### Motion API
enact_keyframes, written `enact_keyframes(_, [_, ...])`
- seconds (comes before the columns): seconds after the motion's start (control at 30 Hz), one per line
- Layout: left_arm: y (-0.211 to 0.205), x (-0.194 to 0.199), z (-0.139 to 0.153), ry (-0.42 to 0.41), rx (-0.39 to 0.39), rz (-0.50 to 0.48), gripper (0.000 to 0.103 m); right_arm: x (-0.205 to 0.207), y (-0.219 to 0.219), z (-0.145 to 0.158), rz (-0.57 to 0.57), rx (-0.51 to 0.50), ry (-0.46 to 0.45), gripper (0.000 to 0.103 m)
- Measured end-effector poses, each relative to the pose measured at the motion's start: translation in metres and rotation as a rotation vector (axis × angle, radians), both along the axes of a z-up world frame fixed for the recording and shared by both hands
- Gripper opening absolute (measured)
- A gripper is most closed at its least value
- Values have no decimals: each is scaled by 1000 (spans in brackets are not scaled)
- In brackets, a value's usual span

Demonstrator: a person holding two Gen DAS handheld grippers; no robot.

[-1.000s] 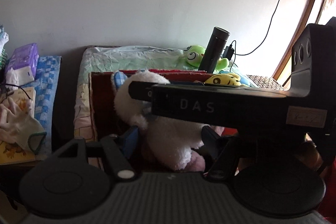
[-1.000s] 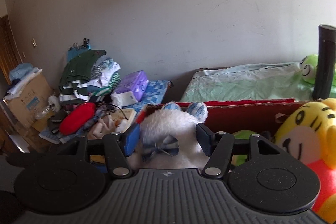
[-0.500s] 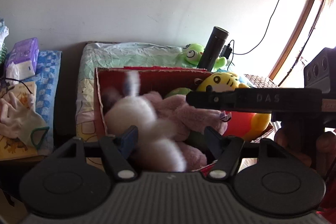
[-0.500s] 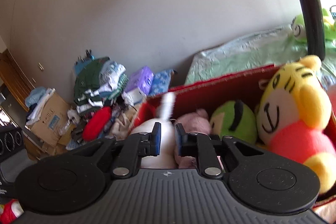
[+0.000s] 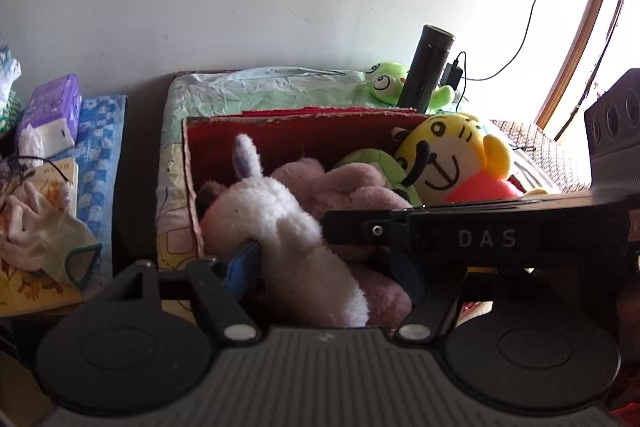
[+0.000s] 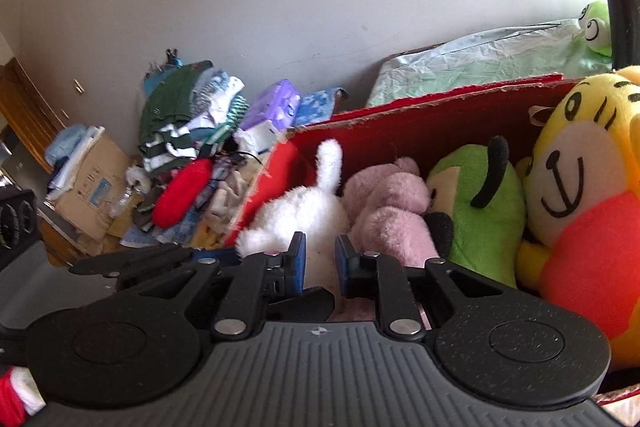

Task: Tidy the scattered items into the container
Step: 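Lower the white bunny into the red box and open the right gripper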

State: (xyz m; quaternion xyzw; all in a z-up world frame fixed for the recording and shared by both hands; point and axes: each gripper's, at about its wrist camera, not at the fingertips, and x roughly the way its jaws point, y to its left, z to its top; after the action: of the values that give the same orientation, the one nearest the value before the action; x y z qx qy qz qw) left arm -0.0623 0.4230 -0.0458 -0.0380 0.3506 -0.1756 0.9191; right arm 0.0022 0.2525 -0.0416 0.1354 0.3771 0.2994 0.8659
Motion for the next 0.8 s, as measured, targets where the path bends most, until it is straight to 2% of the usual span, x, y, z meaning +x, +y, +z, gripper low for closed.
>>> enact_keyframes(0.07, [-4, 1, 0, 3, 11, 0, 81, 1, -4, -2, -12, 12, 25, 19])
enact_keyframes(0.13, [-5, 0, 1, 14, 4, 4, 81, 0, -15, -3, -22, 92, 49, 21])
enact_keyframes(0.23, [-4, -5, 3, 17, -2, 4, 80, -13, -35, 9, -97, 152, -34, 21])
enact_keyframes(0.3, [-5, -9, 6, 13, 0, 3, 80, -15, -47, 13, -139, 166, -51, 21])
enact_keyframes(0.43, [-10, -17, 13, -6, -4, 1, 80, -5, -48, 4, -151, 105, 47, 19])
enact_keyframes(0.6, [-12, -22, 14, 4, -6, 14, 80, -7, -42, 0, -70, 154, 123, 19])
enact_keyframes(0.73, [-14, -23, 14, 23, 9, 52, 80, -11, -43, -2, -86, 142, 129, 19])
enact_keyframes(0.8, [-15, -21, 15, 37, 4, 73, 83, -13, -46, -3, -124, 110, 141, 21])
